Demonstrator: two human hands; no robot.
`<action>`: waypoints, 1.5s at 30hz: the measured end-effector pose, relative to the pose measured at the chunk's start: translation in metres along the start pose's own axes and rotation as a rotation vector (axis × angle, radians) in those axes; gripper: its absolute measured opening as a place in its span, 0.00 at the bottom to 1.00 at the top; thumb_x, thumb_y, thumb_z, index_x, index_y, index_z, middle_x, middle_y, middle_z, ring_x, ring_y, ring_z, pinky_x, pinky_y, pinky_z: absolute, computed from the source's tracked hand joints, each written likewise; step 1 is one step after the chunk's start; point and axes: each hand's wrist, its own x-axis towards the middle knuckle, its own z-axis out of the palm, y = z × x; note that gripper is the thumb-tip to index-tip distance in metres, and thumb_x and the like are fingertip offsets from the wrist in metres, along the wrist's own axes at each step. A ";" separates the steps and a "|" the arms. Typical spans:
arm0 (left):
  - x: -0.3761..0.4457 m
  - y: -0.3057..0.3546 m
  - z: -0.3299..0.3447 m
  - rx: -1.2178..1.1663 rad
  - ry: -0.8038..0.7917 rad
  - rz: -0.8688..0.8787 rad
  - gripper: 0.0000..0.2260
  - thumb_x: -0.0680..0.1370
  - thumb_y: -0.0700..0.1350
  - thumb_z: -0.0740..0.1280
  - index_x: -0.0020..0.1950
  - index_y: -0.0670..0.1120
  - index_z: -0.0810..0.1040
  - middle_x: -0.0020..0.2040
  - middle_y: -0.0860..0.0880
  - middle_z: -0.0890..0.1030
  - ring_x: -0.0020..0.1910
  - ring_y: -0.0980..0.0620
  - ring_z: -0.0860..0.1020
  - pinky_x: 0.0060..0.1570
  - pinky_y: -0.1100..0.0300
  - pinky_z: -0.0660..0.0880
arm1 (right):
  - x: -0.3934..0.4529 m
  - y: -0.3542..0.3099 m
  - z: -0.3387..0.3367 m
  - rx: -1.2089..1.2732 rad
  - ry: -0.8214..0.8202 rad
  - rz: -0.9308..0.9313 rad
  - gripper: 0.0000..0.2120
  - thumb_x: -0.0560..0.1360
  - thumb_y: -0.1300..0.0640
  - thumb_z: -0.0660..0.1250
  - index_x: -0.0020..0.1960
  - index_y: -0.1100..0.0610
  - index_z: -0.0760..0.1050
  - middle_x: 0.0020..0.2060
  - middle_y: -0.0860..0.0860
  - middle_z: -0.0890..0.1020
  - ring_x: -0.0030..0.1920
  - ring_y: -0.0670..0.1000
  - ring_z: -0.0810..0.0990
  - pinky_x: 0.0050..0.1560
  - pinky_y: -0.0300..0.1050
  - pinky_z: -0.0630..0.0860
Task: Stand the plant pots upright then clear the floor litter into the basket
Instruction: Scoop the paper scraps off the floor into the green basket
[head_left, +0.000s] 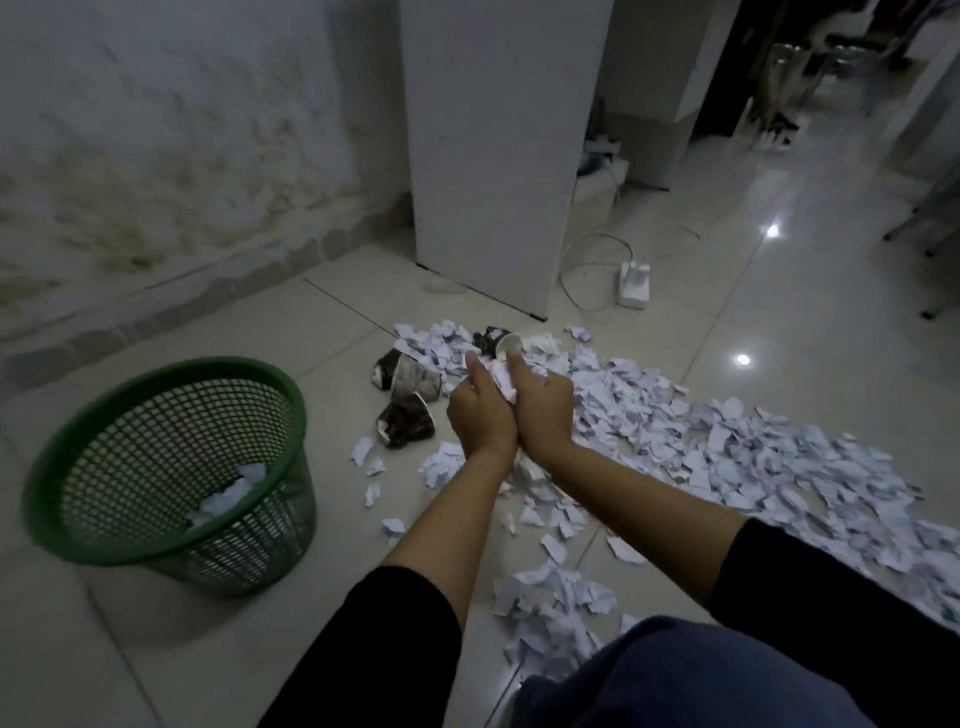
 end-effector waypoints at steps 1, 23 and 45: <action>0.008 0.015 -0.008 -0.004 0.020 0.012 0.26 0.83 0.54 0.52 0.26 0.47 0.66 0.25 0.50 0.71 0.27 0.52 0.71 0.32 0.59 0.68 | 0.002 -0.014 0.011 0.005 -0.018 -0.008 0.24 0.77 0.49 0.68 0.27 0.59 0.69 0.22 0.53 0.71 0.24 0.47 0.69 0.28 0.41 0.64; 0.136 0.048 -0.257 -0.089 0.411 -0.102 0.15 0.82 0.51 0.57 0.38 0.48 0.73 0.35 0.52 0.74 0.36 0.52 0.73 0.35 0.62 0.69 | -0.090 -0.057 0.286 0.160 -0.462 -0.005 0.25 0.78 0.45 0.66 0.26 0.52 0.66 0.24 0.51 0.73 0.28 0.49 0.71 0.33 0.43 0.67; 0.151 -0.004 -0.306 0.009 0.441 -0.095 0.11 0.74 0.52 0.71 0.53 0.49 0.76 0.53 0.47 0.79 0.52 0.44 0.77 0.51 0.54 0.77 | -0.058 -0.006 0.287 0.036 -0.718 -0.204 0.07 0.73 0.57 0.73 0.47 0.61 0.81 0.41 0.52 0.83 0.41 0.45 0.79 0.44 0.34 0.75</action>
